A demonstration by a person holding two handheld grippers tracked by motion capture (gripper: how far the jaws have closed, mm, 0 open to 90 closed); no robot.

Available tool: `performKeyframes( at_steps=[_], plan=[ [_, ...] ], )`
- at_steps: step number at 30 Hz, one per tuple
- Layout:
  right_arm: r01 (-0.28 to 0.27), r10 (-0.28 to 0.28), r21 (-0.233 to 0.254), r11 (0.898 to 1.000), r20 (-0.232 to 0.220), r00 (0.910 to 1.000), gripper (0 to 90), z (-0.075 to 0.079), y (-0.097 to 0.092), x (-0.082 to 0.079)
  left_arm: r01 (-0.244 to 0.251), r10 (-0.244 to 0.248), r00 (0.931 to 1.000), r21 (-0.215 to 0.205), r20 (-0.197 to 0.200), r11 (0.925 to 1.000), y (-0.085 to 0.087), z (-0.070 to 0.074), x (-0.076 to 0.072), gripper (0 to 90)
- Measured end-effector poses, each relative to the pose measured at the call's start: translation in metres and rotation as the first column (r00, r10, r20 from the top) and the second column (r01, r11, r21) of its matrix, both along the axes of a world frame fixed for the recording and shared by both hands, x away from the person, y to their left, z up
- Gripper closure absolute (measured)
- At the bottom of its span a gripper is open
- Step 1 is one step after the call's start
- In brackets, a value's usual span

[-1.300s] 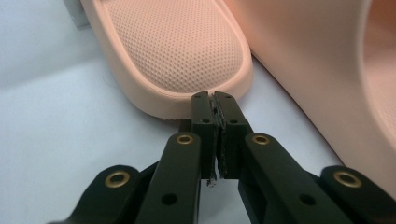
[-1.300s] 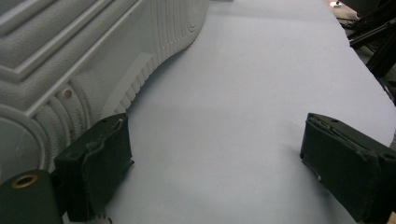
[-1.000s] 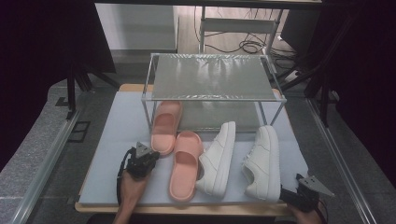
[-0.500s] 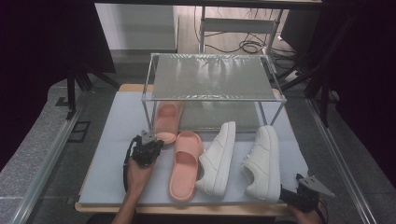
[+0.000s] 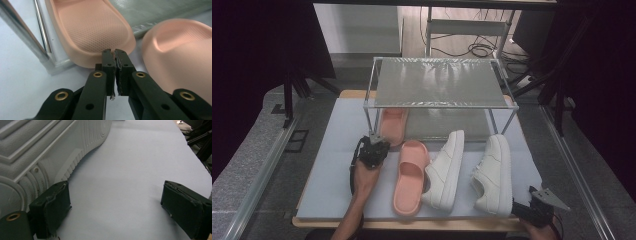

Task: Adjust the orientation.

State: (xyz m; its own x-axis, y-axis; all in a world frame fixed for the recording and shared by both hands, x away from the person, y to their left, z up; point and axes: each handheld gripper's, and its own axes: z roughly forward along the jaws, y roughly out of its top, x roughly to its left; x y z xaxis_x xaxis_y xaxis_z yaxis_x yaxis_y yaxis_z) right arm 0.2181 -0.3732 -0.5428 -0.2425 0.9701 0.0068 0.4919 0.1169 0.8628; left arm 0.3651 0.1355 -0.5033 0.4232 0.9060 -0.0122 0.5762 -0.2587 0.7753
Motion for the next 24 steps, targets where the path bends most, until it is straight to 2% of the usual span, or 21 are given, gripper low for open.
performKeyframes(
  at_steps=[9, 20, 24],
  plan=[
    [0.0, 0.0, 0.0, 1.0, 0.0, 1.0, 8.3, 0.0, 0.0, 0.0, -0.023, 0.023, 0.9997, 0.012, -0.006, 0.9997, -0.002, -0.002, 0.017, 86.2],
    [0.0, 0.0, 0.0, 1.0, 0.0, 1.0, 8.3, 0.0, 0.0, 0.0, -0.038, 0.038, 0.9992, -0.003, -0.014, 0.9993, -0.002, -0.008, 0.034, 85.6],
    [-0.001, 0.001, 0.0, 1.0, 0.0, 1.0, 8.3, 0.0, 0.0, 0.0, -0.038, 0.038, 0.9991, -0.005, -0.019, 0.9993, -0.002, -0.008, 0.034, 83.9]
  ],
)
